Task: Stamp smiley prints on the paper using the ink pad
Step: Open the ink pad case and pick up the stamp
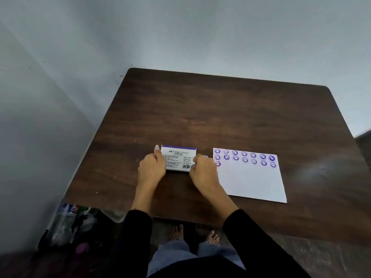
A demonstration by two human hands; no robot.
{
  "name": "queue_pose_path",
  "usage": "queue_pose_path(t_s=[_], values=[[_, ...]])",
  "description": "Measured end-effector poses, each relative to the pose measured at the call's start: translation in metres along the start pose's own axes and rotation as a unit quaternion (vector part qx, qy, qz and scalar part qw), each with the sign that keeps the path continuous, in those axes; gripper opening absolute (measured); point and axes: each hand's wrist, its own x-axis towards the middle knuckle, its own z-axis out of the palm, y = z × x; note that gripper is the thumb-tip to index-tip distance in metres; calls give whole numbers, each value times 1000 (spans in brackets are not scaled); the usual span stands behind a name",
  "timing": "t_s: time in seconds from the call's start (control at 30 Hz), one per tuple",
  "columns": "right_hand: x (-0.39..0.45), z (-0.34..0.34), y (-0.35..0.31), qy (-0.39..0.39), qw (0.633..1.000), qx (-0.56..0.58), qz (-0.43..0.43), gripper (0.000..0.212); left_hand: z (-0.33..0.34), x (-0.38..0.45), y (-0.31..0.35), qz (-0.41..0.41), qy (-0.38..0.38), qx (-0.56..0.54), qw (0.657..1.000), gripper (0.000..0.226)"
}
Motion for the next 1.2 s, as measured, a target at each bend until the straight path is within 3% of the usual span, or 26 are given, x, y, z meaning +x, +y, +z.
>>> queue_pose_path(t_s=[0.4,0.53,0.77,0.97,1.2], values=[[9,-1,-4,-30,999,27,27,33,0,2,4,-38,1,5,999,64],[16,-12,-8,-55,997,27,53,21,-9,7,12,-52,-5,-3,999,59],[34,-41,-13,-70,988,105,90,25,-25,16,27,-33,-11,-67,997,67],[50,-64,-14,-70,978,168,97,32,-28,26,45,-16,-6,-100,995,59],[69,-69,-23,-45,980,165,100,29,-17,46,56,-10,-8,-119,993,59]])
